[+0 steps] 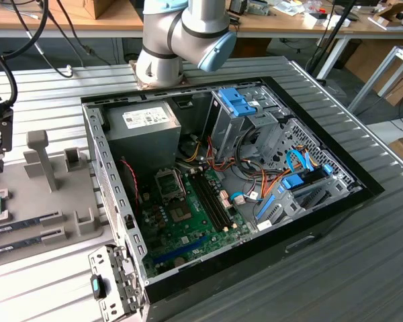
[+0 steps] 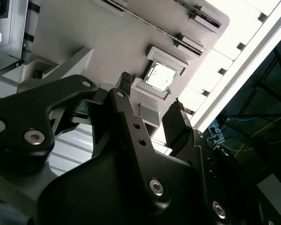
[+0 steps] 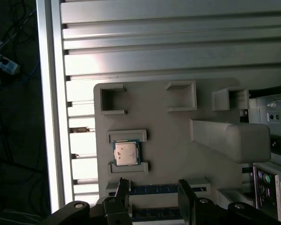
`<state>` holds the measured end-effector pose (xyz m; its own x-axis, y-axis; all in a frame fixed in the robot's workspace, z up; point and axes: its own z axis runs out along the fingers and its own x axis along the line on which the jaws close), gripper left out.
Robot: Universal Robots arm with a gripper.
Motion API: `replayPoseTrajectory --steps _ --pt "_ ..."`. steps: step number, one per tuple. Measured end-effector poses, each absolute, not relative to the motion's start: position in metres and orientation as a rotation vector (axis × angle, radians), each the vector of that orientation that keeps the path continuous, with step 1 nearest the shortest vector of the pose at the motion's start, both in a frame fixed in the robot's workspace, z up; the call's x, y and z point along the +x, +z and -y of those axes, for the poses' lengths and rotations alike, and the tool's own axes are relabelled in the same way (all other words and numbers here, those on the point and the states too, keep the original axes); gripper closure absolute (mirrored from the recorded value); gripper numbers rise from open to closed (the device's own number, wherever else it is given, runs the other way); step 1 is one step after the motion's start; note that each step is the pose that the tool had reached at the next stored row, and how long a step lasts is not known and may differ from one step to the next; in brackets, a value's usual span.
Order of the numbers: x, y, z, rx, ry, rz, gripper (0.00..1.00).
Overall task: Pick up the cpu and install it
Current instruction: 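Pick up the cpu and move it towards the insertion slot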
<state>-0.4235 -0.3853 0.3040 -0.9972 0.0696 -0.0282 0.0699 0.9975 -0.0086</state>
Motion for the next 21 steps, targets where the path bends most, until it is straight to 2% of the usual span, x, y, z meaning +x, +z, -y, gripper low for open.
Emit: replayPoseTrajectory --steps 21 --pt "-0.4263 0.2949 0.3853 0.109 -0.015 -3.112 0.46"
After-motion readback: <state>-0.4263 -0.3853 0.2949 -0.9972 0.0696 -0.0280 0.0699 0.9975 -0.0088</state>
